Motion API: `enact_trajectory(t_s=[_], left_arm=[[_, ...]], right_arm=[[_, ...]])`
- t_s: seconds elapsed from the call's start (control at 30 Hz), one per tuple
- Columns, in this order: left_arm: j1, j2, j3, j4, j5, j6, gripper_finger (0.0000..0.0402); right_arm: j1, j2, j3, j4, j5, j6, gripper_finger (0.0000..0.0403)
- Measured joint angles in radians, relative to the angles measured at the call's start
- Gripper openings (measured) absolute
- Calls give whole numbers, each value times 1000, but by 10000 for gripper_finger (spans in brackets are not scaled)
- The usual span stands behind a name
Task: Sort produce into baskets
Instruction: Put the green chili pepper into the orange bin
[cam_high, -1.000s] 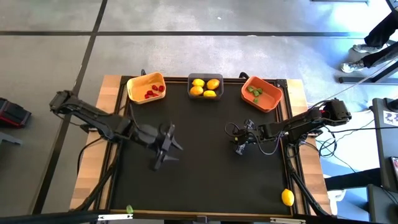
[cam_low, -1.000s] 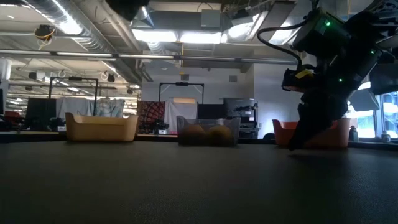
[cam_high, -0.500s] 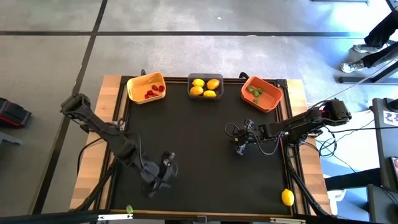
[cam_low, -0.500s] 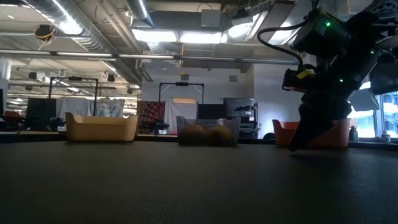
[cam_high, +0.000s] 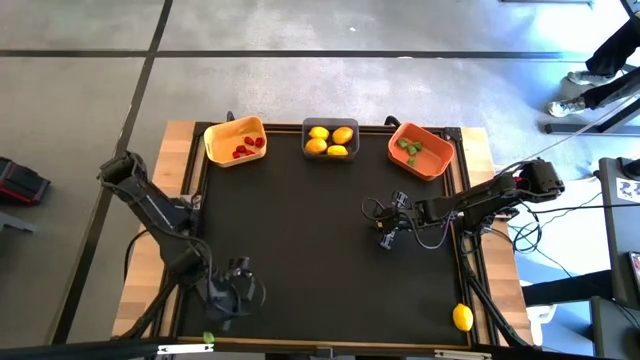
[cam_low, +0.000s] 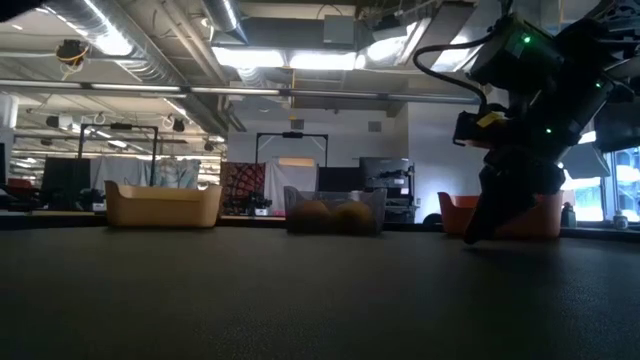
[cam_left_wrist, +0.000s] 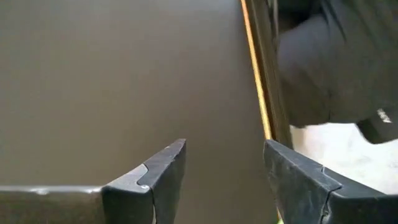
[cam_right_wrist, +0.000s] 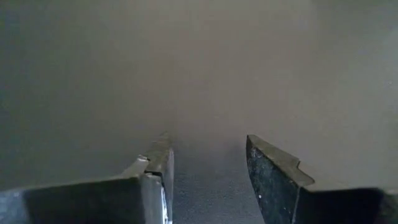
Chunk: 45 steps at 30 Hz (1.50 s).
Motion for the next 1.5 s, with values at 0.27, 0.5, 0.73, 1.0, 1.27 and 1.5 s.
enact_trajectory(t_s=[0.27, 0.5, 0.73, 1.0, 1.27, 1.5], left_arm=[[-135, 43, -27, -2, 35, -246, 207], [-240, 147, -28, 9, 221, -357, 207], [-280, 230, -28, 34, 233, -289, 207], [-279, 278, -29, 69, 262, -174, 207], [-291, 284, -29, 78, 256, -150, 207], [-307, 328, -29, 92, 265, -142, 201]], right_arm=[[0, 0, 0, 0, -1, -45, 150], [0, 0, 0, 0, 0, -53, 149], [0, 0, 0, 0, -1, -72, 149], [0, 0, 0, 0, -1, -78, 149], [0, 0, 0, 1, 6, -78, 149], [0, 0, 0, 1, 7, -78, 150]])
